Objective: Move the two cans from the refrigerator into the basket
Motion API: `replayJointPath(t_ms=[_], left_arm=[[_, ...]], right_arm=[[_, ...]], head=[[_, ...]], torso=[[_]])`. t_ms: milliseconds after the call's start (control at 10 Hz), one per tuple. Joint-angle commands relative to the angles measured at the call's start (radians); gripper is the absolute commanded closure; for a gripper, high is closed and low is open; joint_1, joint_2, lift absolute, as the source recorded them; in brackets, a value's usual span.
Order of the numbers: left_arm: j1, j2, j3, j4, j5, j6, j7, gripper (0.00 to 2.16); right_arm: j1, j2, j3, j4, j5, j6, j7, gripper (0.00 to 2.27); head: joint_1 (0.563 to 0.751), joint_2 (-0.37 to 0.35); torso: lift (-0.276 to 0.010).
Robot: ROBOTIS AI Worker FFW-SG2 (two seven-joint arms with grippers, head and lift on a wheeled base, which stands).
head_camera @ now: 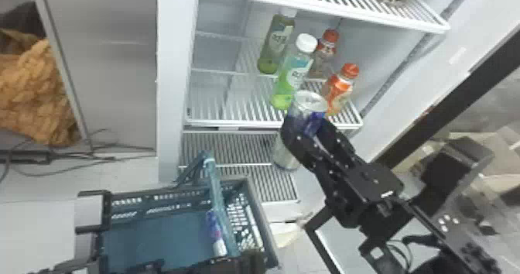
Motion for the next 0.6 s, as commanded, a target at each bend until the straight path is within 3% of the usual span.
replayJointPath(t_ms=[0, 500], left_arm=[[0.0, -0.001, 0.0, -0.002, -0.003, 0.0, 0.0, 1.22], [0.0, -0.007, 0.0, -0.002, -0.007, 0.002, 0.0, 1.22]], right_arm=[[0.013, 0.013, -0.007, 0.001, -0.012, 0.044, 0.0, 0.9], [0.005, 0.021, -0.011, 0.021, -0.12, 0.27, 0.007, 0.9]], head=[[0.695, -0.35], [0.695, -0.35]], torso=[[-0.276], [-0.276]])
